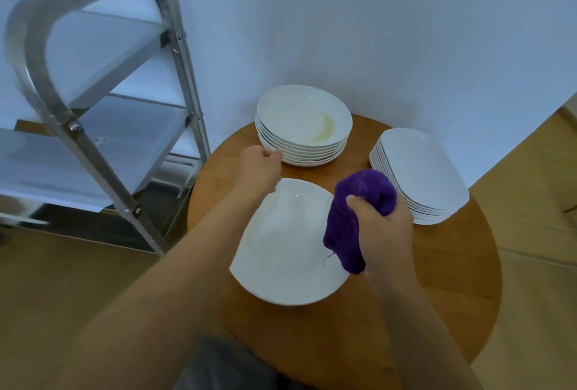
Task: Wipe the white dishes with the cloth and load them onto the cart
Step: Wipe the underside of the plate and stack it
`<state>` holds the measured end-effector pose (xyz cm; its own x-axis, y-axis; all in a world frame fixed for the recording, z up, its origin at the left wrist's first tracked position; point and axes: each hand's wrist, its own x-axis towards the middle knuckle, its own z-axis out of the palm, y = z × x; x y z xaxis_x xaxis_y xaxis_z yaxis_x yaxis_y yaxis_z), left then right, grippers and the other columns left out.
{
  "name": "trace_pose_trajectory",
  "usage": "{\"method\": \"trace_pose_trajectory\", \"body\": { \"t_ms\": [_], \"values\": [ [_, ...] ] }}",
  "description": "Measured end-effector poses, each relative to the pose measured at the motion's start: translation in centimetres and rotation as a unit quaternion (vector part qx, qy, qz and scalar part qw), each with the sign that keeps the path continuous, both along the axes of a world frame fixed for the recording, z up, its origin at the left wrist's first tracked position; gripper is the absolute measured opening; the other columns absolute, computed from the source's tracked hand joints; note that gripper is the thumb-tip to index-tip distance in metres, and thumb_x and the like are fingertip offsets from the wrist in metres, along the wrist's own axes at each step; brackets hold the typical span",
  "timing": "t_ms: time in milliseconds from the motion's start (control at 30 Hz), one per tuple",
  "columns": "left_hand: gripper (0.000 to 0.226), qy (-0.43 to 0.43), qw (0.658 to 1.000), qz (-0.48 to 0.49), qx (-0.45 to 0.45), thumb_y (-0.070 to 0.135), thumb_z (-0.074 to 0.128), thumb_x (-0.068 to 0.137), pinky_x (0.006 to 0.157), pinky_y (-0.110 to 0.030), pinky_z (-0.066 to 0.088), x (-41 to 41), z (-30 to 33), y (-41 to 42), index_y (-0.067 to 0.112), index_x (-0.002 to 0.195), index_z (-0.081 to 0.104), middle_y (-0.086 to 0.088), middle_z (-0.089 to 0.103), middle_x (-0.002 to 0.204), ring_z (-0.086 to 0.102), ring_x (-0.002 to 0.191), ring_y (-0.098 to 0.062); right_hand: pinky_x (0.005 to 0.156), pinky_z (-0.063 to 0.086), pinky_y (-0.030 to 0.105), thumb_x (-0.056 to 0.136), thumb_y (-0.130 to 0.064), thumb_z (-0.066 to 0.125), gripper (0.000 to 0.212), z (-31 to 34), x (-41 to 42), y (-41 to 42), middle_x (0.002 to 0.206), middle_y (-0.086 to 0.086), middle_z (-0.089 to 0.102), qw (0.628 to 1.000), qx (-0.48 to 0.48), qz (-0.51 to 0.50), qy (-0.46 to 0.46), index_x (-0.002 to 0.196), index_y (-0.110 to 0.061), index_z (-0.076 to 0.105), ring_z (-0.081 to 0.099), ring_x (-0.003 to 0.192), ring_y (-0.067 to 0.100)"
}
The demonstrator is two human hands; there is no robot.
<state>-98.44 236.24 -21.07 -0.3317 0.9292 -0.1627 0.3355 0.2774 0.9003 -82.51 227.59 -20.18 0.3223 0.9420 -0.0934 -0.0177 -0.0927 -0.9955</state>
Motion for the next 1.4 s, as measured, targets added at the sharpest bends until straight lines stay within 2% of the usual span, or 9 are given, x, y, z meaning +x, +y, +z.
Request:
{"method": "trace_pose_trajectory", "body": {
  "t_ms": [200, 300, 400, 667, 933, 1067, 1167, 1333, 1400],
  "values": [
    [0.032, -0.087, 0.994, 0.041, -0.053, 0.04, 0.052, 0.093, 0.041, -0.019, 0.044, 1.7, -1.0, 6.8, 0.009, 0.098, 0.059, -0.002, 0.064, 0.072, 0.059, 0.052, -0.01, 0.057, 0.038, 0.018, 0.083, -0.006, 0.064, 0.03, -1.8, -0.2, 4.1, 0.074, -0.016, 0.056, 0.999, -0.032, 0.012, -0.004, 0.077, -0.032, 0.05, 0.055, 0.07, 0.006],
    [0.025, -0.135, 0.985, 0.062, -0.09, 0.027, 0.059, 0.09, 0.031, -0.011, 0.033, 1.2, -1.2, 8.6, 0.004, 0.1, 0.057, -0.004, 0.058, 0.061, 0.048, 0.032, -0.006, 0.057, 0.038, 0.019, 0.083, -0.006, 0.063, 0.031, -2.5, -0.1, 5.4, 0.078, -0.013, 0.056, 0.999, -0.046, 0.018, -0.011, 0.079, -0.033, 0.049, 0.054, 0.073, 0.006],
    [0.015, -0.168, 0.976, 0.073, -0.117, 0.009, 0.056, 0.087, 0.032, -0.012, 0.03, 1.0, -1.2, 9.2, 0.006, 0.102, 0.053, -0.003, 0.051, 0.061, 0.044, 0.041, -0.008, 0.056, 0.039, 0.02, 0.083, -0.006, 0.062, 0.03, -3.0, 0.1, 5.9, 0.077, -0.012, 0.056, 0.998, -0.057, 0.02, -0.011, 0.078, -0.032, 0.049, 0.054, 0.073, 0.008],
    [0.011, -0.201, 0.972, 0.099, -0.067, 0.009, 0.047, 0.089, 0.032, -0.019, 0.044, 0.5, 0.0, 8.7, 0.0, 0.09, 0.051, -0.013, 0.058, 0.064, 0.057, 0.046, -0.018, 0.055, 0.037, 0.02, 0.084, -0.009, 0.063, 0.029, -2.5, 0.6, 5.6, 0.079, -0.011, 0.055, 0.997, -0.074, 0.01, 0.027, 0.079, -0.033, 0.048, 0.053, 0.074, 0.007],
    [0.016, -0.313, 0.946, 0.087, -0.012, 0.004, 0.05, 0.09, 0.052, -0.026, 0.058, -0.4, 1.3, 3.9, 0.003, 0.074, 0.05, -0.013, 0.06, 0.064, 0.065, 0.051, -0.02, 0.09, 0.048, 0.049, 0.084, -0.017, 0.068, 0.024, -0.6, 0.5, 4.1, 0.094, -0.005, 0.06, 0.982, -0.13, -0.013, 0.139, 0.082, -0.033, 0.05, 0.058, 0.093, 0.02],
    [0.016, -0.321, 0.944, 0.071, 0.012, 0.006, 0.052, 0.09, 0.046, -0.022, 0.054, 0.1, 3.1, -0.4, 0.004, 0.074, 0.053, -0.006, 0.063, 0.048, 0.067, 0.049, -0.018, 0.085, 0.052, 0.048, 0.077, -0.028, 0.073, 0.023, 0.9, 0.5, 2.3, 0.095, -0.004, 0.063, 0.97, -0.117, -0.024, 0.214, 0.086, -0.033, 0.053, 0.061, 0.09, 0.02],
    [0.022, -0.314, 0.947, 0.052, 0.031, 0.006, 0.053, 0.09, 0.045, -0.021, 0.052, 0.7, 4.0, -4.4, 0.004, 0.068, 0.05, -0.008, 0.061, 0.053, 0.068, 0.051, -0.02, 0.087, 0.052, 0.051, 0.062, -0.034, 0.079, 0.044, 2.2, -0.2, 0.0, 0.102, 0.002, 0.069, 0.959, -0.077, -0.015, 0.274, 0.101, -0.029, 0.06, 0.064, 0.097, 0.026],
    [0.029, -0.271, 0.962, -0.009, 0.038, 0.015, 0.06, 0.089, 0.05, -0.02, 0.053, 1.8, 4.4, -12.8, 0.003, 0.062, 0.057, -0.006, 0.069, 0.058, 0.071, 0.061, -0.02, 0.064, 0.058, 0.045, 0.077, -0.002, 0.068, 0.027, 3.2, 1.3, -5.0, 0.086, 0.007, 0.073, 0.946, -0.067, -0.038, 0.316, 0.1, -0.015, 0.064, 0.071, 0.077, 0.026],
    [0.03, -0.171, 0.984, -0.051, 0.024, 0.032, 0.065, 0.085, 0.053, -0.023, 0.056, 2.1, 4.1, -16.2, 0.009, 0.066, 0.064, -0.003, 0.071, 0.064, 0.07, 0.062, -0.014, 0.06, 0.057, 0.042, 0.078, 0.004, 0.06, 0.024, 3.2, 2.5, -7.3, 0.083, 0.007, 0.071, 0.948, -0.073, -0.052, 0.304, 0.095, -0.013, 0.062, 0.068, 0.074, 0.024]
  ]
}}
